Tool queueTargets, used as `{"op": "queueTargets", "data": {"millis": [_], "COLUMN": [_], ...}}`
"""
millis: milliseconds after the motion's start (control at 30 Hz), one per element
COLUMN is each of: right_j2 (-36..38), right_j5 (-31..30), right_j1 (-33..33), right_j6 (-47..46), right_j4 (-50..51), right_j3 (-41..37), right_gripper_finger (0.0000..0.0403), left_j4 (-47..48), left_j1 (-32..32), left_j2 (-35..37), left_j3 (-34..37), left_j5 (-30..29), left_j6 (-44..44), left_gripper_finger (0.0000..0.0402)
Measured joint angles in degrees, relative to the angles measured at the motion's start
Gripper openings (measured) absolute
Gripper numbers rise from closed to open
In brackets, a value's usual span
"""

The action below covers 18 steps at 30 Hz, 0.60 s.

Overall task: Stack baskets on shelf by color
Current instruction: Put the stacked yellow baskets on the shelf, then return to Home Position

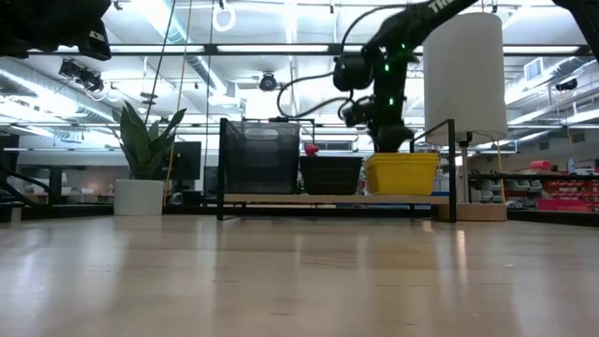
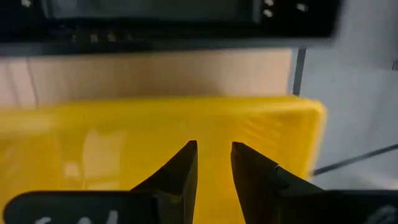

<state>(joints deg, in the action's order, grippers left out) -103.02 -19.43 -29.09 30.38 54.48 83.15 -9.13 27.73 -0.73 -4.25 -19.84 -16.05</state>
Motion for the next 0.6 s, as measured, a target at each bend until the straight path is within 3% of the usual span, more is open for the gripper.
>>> {"op": "queueTargets", "data": {"millis": [233, 333, 500, 600], "right_j2": [-0.09, -0.07, 1.56, 4.79], "right_j5": [-0.35, -1.0, -7.25, -6.73], "right_j1": [1.33, 1.77, 3.27, 4.35], "right_j6": [2.67, 2.88, 2.39, -0.63], "right_j4": [-13.46, -13.51, -8.97, -7.14], "right_j3": [-5.1, -3.18, 0.93, 3.32], "right_gripper_finger": [0.0102, 0.0102, 0.0101, 0.0096], "left_j4": [0.0, -0.01, 0.0, -0.02], "left_j1": [0.0, -0.02, 0.0, 0.0], "left_j2": [0.0, 0.0, 0.0, 0.0], "left_j3": [0.0, 0.01, 0.0, 0.02], "left_j5": [0.0, -0.02, -0.02, 0.0], "left_j6": [0.0, 0.01, 0.0, 0.0], "left_gripper_finger": [0.0034, 0.003, 0.0026, 0.003]}}
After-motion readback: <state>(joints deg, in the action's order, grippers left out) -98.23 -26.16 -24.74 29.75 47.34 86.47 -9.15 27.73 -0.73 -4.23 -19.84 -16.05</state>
